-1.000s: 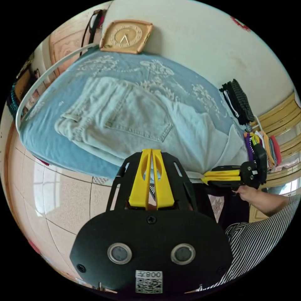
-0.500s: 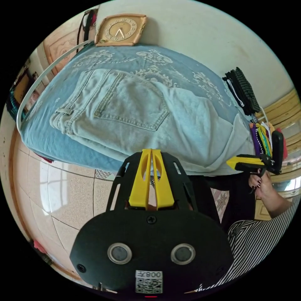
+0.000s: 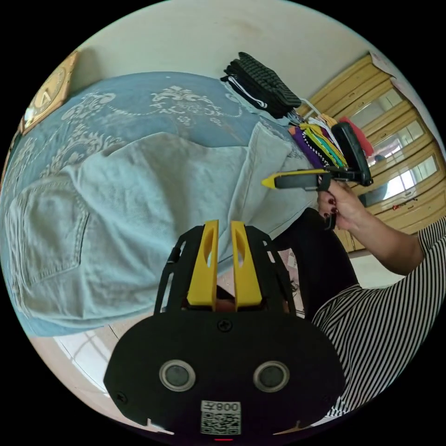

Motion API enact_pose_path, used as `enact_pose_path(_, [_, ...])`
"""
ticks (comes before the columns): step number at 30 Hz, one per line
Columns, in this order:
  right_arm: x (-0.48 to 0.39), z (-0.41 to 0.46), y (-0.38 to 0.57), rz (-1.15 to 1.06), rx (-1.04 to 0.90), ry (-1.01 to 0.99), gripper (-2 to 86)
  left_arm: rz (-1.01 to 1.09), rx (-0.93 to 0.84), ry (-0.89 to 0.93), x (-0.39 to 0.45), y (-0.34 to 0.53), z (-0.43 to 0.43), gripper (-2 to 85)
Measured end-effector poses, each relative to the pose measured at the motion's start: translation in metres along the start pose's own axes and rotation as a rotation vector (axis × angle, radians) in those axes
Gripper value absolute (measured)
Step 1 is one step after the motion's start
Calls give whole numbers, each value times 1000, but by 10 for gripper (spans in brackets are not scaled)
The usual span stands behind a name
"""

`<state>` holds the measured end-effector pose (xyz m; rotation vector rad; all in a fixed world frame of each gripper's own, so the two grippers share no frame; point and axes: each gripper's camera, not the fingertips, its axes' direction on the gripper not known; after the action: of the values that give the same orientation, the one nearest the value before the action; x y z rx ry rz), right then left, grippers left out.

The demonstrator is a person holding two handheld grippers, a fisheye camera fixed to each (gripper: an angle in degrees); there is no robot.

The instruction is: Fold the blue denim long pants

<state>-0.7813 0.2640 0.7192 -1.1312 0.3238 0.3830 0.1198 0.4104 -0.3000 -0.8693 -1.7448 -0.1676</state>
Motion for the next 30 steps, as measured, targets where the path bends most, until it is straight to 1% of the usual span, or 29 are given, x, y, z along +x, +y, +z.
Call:
enact_pose_path(4, [63, -11, -31, 136, 56, 115, 69, 48, -56, -18, 17, -43, 17, 66])
enact_pose_path(8, [109, 2, -63, 241, 46, 182, 83, 76, -101, -43, 29, -71, 29, 69])
enact_pose_path(12, [135, 24, -84, 302, 14, 179, 83, 102, -145, -74, 43, -93, 37, 68])
enact_pose_path(15, [150, 53, -94, 331, -67, 215, 78, 113, -149, -76, 51, -105, 36, 67])
enact_pose_path(17, [157, 67, -93, 362, -75, 274, 55, 110, -150, -72, 54, -111, 36, 66])
enact_pose_path(22, [164, 87, -88, 313, -96, 333, 39, 105, -151, -68, 66, -129, 33, 57])
enact_pose_path(30, [192, 108, -68, 307, -110, 286, 7, 119, -158, -78, 92, -151, 24, 22])
